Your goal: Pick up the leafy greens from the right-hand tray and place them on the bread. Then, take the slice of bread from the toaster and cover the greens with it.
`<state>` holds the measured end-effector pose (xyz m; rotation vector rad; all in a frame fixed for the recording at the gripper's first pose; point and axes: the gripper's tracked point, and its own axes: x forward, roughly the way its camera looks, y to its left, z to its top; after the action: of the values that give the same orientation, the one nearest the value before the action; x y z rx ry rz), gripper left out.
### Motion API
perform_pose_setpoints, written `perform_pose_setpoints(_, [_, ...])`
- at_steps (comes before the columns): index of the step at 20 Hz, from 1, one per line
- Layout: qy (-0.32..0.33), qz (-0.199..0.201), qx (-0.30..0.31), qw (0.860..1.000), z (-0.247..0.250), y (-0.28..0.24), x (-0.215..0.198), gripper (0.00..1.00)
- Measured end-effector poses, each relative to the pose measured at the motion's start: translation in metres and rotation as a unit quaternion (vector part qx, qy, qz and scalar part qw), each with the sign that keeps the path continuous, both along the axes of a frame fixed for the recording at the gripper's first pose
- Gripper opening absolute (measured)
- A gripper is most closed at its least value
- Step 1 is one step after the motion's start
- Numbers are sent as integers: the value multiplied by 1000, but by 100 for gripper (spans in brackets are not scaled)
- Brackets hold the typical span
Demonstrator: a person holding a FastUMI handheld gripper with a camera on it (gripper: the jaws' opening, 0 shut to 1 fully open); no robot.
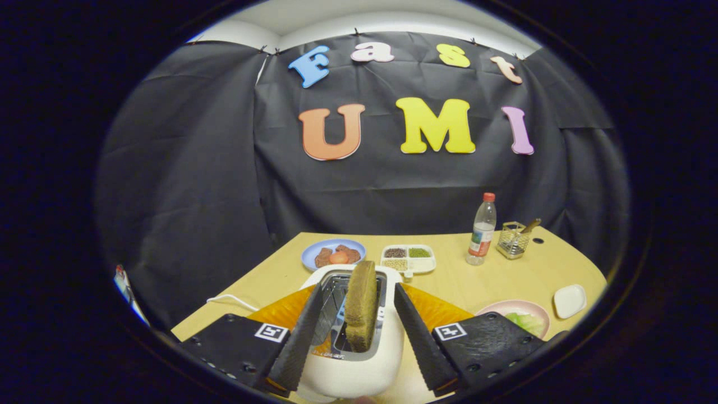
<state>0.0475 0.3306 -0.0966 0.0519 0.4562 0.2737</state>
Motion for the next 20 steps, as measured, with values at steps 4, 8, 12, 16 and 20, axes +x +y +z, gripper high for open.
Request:
perform_pose_setpoints(4, [18,-21,6,1000,-6,-6,8,46])
perform_pose_setpoints(8, [29,-22,35,999,-1,-5,10,15])
perform_pose_setpoints(12, [-3,-13,80,997,40,-13,10,8])
perform_pose_setpoints(16, [-41,-16,120,992,86,-35,11,8])
perform_pose_setpoints(20, [-53,-25,140,989,101,-69,9,8])
